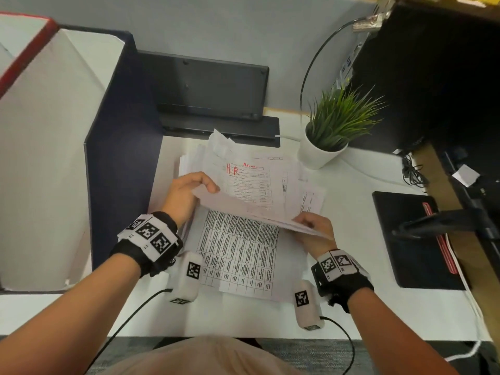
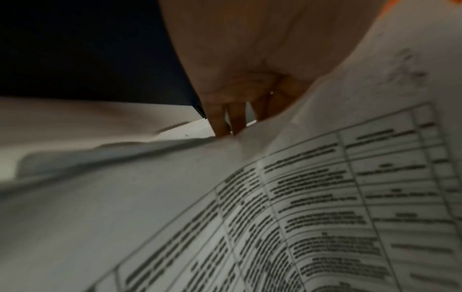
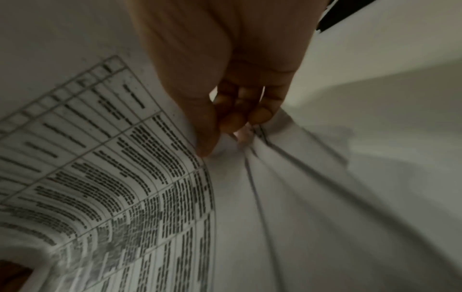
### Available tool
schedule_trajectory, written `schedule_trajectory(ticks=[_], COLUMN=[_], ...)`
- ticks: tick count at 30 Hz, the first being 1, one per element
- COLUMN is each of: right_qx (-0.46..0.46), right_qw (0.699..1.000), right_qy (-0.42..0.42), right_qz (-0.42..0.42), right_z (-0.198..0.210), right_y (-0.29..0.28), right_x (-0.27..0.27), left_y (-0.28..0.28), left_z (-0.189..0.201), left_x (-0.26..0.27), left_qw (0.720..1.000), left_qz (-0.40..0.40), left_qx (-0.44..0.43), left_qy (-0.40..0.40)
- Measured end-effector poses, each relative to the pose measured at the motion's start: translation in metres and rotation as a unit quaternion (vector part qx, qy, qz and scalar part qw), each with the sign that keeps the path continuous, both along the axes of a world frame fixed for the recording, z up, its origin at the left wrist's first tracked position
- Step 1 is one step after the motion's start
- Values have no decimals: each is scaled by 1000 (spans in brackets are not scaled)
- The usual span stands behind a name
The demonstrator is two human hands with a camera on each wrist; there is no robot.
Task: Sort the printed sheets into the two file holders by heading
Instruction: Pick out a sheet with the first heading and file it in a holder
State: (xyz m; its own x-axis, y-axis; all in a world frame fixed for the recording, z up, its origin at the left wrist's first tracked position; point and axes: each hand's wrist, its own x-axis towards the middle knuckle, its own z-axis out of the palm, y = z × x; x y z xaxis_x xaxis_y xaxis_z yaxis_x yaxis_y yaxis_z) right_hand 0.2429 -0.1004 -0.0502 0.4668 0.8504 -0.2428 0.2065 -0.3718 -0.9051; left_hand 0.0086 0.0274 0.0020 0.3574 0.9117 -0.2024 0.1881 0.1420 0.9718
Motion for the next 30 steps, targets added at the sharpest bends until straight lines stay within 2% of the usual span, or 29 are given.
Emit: schedule_trajectory(ticks=[1, 3, 4, 6, 8, 10, 11, 12, 14, 15, 16, 17, 21, 23, 27, 30], right_qx=[16, 45, 57, 71, 82, 80, 76, 67, 33, 19, 6, 0, 29, 34, 3, 0], right_qw=[1000, 997, 996, 996, 995, 994, 995, 993, 955, 934, 924, 925, 964, 971, 955, 963], right_qy=[11, 55, 58, 32, -15, -47, -16, 56, 249, 310, 331, 328, 219, 191, 243, 219], right_qz=[-3, -24, -37, -52, -53, -50, -59, -84, -156, -180, -190, -190, -151, -138, -168, -158], right_z=[-2, -5, -7, -10, -12, -14, -14, -14, -14, -15, -14, -14, -11, -12, -14, -11], right_y=[-2, -5, -5, -5, -6, -7, -6, -5, 1, 3, 5, 5, 3, 3, 2, 0], right_x=[-2, -5, -6, -8, -10, -13, -14, -14, -14, -13, -12, -11, -13, -13, -14, -17], left_y=[4, 13, 17, 23, 25, 25, 24, 24, 22, 22, 21, 21, 19, 16, 19, 23], left_z=[-2, -7, -9, -13, -14, -15, -15, -16, -16, -17, -17, -17, -17, -16, -18, -19], left_x=[0, 0, -1, -3, -2, 1, 2, 2, 2, 2, 1, 1, -3, -2, 3, 4], left_qw=[999, 981, 969, 954, 953, 945, 940, 939, 945, 946, 944, 940, 934, 927, 934, 940], left_qz=[41, 106, 111, 88, 79, 80, 76, 72, 62, 52, 41, 33, 30, 26, 40, 29], left_qx=[-2, 18, 22, 6, -2, 41, 65, 76, 69, 68, 73, 80, 101, 122, 117, 126], left_qy=[36, 161, 221, 286, 292, 315, 325, 326, 313, 312, 320, 329, 342, 354, 335, 317])
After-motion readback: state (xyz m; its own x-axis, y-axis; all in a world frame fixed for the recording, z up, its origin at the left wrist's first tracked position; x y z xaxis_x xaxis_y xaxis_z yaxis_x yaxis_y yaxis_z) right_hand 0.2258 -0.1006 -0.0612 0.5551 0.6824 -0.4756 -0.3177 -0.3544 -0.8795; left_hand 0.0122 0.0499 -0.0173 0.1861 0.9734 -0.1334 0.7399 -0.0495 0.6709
